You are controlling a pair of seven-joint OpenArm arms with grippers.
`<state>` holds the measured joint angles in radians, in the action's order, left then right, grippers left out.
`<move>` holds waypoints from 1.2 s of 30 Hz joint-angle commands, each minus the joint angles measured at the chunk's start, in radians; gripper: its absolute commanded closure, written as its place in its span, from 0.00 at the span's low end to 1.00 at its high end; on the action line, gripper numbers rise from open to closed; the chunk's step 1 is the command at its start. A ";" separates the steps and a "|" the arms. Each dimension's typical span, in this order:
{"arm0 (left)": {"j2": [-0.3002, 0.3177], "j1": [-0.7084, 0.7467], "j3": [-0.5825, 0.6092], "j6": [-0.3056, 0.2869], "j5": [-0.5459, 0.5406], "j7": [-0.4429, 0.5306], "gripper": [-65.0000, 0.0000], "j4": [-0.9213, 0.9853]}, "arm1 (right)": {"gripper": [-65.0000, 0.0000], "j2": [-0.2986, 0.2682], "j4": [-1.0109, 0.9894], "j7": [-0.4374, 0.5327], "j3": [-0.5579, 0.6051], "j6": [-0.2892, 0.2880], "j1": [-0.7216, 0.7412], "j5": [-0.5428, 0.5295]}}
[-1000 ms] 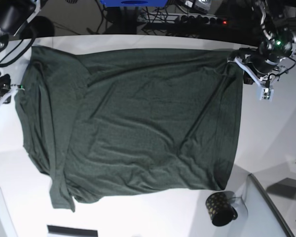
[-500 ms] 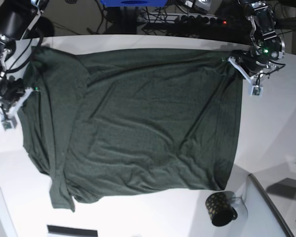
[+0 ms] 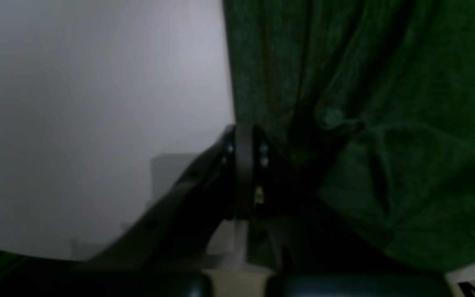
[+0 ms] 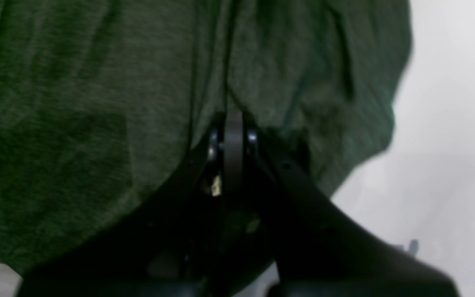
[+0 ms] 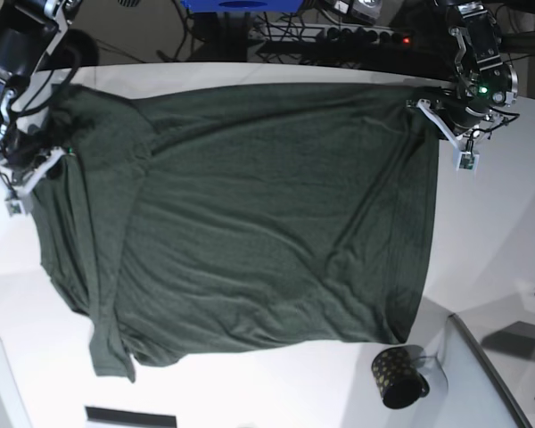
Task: Layout the t-shirt on the table in an organized manner, then fold the t-shirt properly
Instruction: 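Regrasp the shirt's corners with both grippers and pull outward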
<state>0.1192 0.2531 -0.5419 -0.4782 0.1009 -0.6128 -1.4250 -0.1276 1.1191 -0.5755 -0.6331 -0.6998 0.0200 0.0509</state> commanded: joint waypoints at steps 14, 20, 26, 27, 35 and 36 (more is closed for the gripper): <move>0.040 -0.008 -0.016 0.002 -0.010 0.014 1.00 -0.029 | 1.00 -0.056 0.009 -0.039 0.005 0.002 -0.025 0.031; -0.023 0.002 -0.039 -0.004 -0.037 0.009 1.00 -0.158 | 1.00 -0.056 0.009 -0.039 0.005 0.002 -0.027 0.031; -0.085 0.059 0.030 -0.004 -0.171 -0.138 1.00 -0.336 | 1.00 -0.054 0.009 -0.041 0.006 0.002 -0.027 0.031; -0.086 0.064 0.050 0.000 -0.188 -0.141 1.00 -0.334 | 1.00 -0.054 0.009 -0.041 0.006 0.002 -0.027 0.031; -0.080 0.035 0.101 0.003 -0.200 -0.138 1.00 -0.168 | 1.00 -0.054 0.009 -0.041 0.006 0.002 -0.027 0.031; -0.068 0.035 0.101 0.003 -0.200 -0.137 1.00 -0.153 | 1.00 -0.054 0.009 -0.041 0.006 0.002 -0.027 0.031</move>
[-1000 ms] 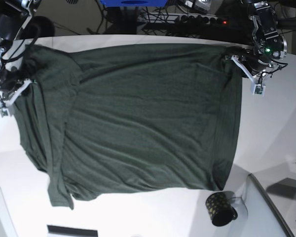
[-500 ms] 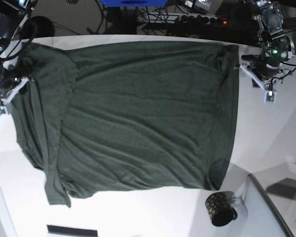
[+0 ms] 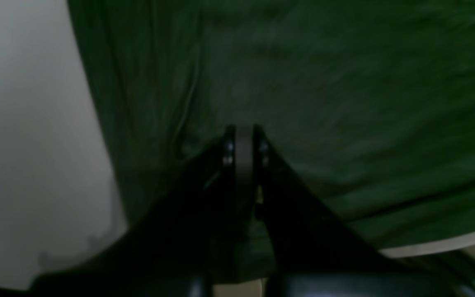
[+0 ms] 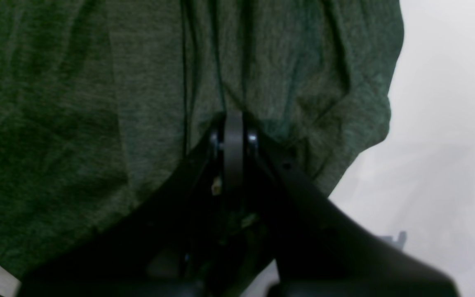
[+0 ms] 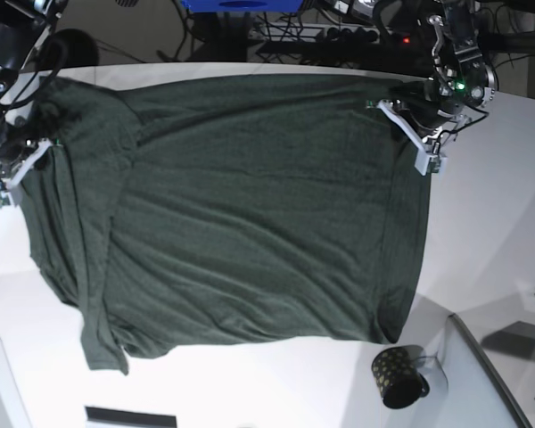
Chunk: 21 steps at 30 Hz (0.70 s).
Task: Layout the t-shirt on the table in an organized manner, then fold the t-shirt properly
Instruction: 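Regrasp the shirt's corners with both grippers and pull outward, then adjust the corner with the left gripper, pulling it away from the shirt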
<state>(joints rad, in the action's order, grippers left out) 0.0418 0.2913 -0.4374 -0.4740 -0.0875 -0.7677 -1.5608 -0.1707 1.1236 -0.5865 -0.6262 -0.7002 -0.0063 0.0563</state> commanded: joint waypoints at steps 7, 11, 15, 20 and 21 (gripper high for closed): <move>0.092 0.006 -0.004 0.048 -0.011 0.086 1.00 0.053 | 1.00 -0.013 0.005 -0.030 -0.001 0.002 -0.001 0.026; 0.123 0.006 -0.059 0.050 -0.011 0.086 1.00 0.072 | 1.00 -0.014 0.005 -0.030 -0.001 0.002 -0.001 0.026; 0.137 0.006 -0.127 0.050 -0.010 0.086 1.00 0.059 | 1.00 -0.014 0.005 -0.030 -0.001 0.002 -0.001 0.026; 0.128 0.016 -0.130 0.048 -0.021 0.081 1.00 -0.034 | 1.00 -0.014 0.005 -0.030 0.001 0.002 -0.001 0.026; 0.105 0.024 -0.130 0.048 -0.021 0.081 1.00 -0.071 | 1.00 -0.014 0.005 -0.030 0.001 0.002 -0.001 0.026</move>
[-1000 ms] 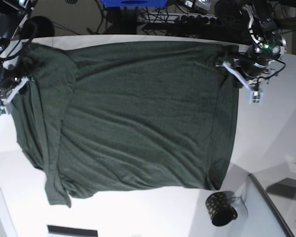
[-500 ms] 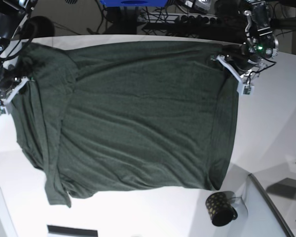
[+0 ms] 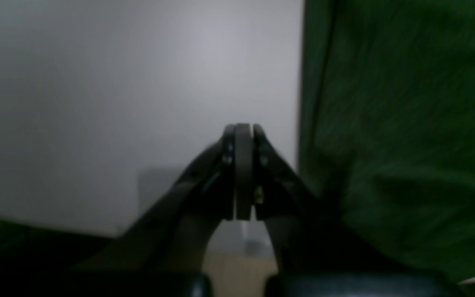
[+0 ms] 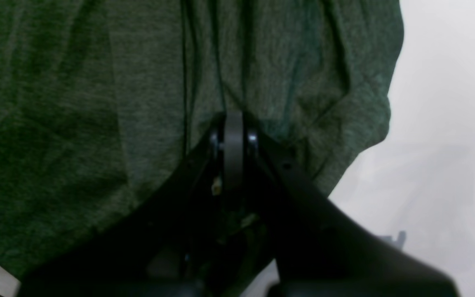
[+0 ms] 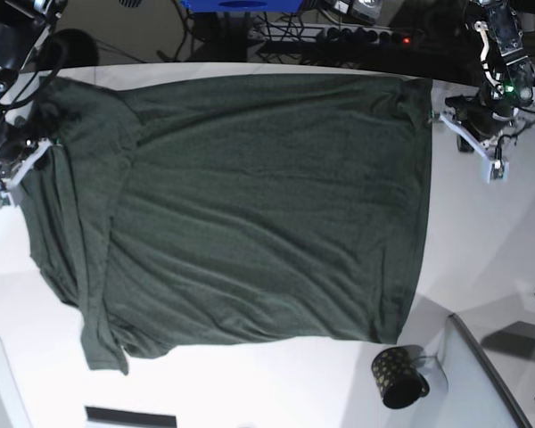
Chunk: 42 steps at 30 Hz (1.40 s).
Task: Layout the t-shirt on the table in an organized manner, then fold the t-shirt properly
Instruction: 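Adjust the corner with the left gripper, pulling it away from the shirt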
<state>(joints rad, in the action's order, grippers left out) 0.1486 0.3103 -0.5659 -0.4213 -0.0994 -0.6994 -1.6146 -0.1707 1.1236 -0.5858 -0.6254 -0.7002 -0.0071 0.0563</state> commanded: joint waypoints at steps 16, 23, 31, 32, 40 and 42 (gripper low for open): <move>-0.090 0.016 0.165 0.000 0.000 0.017 1.00 0.055 | 1.00 -0.016 0.005 -0.030 0.000 0.002 0.000 0.026; -0.065 0.082 0.128 0.000 0.002 0.014 1.00 0.044 | 1.00 -0.016 0.005 -0.030 0.000 0.002 0.000 0.026; -0.048 0.174 0.126 0.000 0.002 0.014 1.00 0.024 | 1.00 -0.016 0.005 -0.030 0.000 0.002 0.000 0.026; -0.037 0.189 0.131 0.000 0.002 0.014 1.00 0.009 | 1.00 -0.016 0.005 -0.030 0.000 0.002 0.000 0.026; -0.039 0.137 0.082 0.000 0.000 0.014 1.00 -0.048 | 1.00 -0.014 0.005 -0.030 0.000 0.002 0.000 0.026; -0.039 0.092 0.068 0.000 0.000 0.014 1.00 -0.033 | 1.00 -0.013 0.005 -0.030 0.000 0.002 0.000 0.026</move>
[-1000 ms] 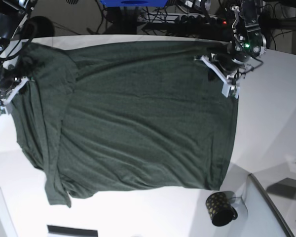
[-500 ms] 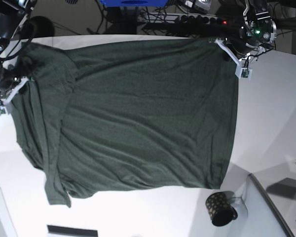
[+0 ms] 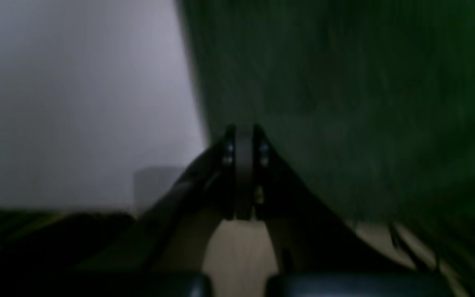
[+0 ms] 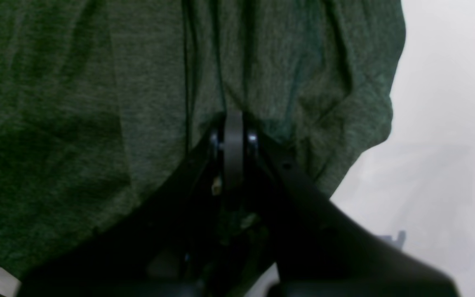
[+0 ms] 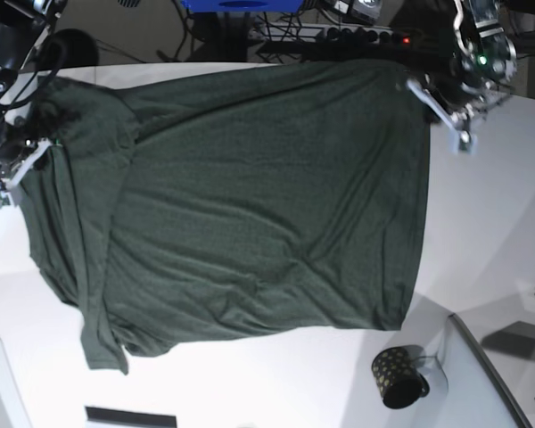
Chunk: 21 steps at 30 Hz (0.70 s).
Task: Layout the t-shirt on the table in an organized manner, then fold the t-shirt properly
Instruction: 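Adjust the corner with the left gripper, pulling it away from the shirt, then slide the left gripper along the shirt's side edge and release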
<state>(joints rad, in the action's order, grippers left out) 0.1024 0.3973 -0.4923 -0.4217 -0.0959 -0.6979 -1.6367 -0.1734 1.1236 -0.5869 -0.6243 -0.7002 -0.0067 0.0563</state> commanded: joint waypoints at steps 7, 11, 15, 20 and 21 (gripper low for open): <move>0.009 -0.176 0.001 0.001 0.046 0.014 1.00 0.163 | 1.00 -0.010 0.005 -0.029 -0.001 0.002 0.001 0.026; -0.014 -0.283 0.001 0.001 0.176 0.019 1.00 0.303 | 1.00 -0.010 0.005 -0.029 0.001 0.002 0.003 0.026; -0.014 -0.361 0.001 0.001 0.236 0.019 1.00 0.375 | 1.00 -0.008 0.003 -0.029 0.001 0.002 0.009 0.026; -0.011 -0.444 0.001 0.001 0.279 0.019 1.00 0.435 | 1.00 -0.005 -0.004 -0.032 0.001 0.002 0.044 0.026; -0.013 -0.458 0.001 0.001 0.292 0.019 1.00 0.447 | 1.00 -0.004 -0.004 -0.032 0.001 0.002 0.052 0.027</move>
<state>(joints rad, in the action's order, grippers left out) 0.0883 -0.0586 -0.4919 -0.4179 0.1879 -0.6586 -1.1862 -0.1665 1.1110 -0.6174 -0.6243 -0.7006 0.0357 0.0814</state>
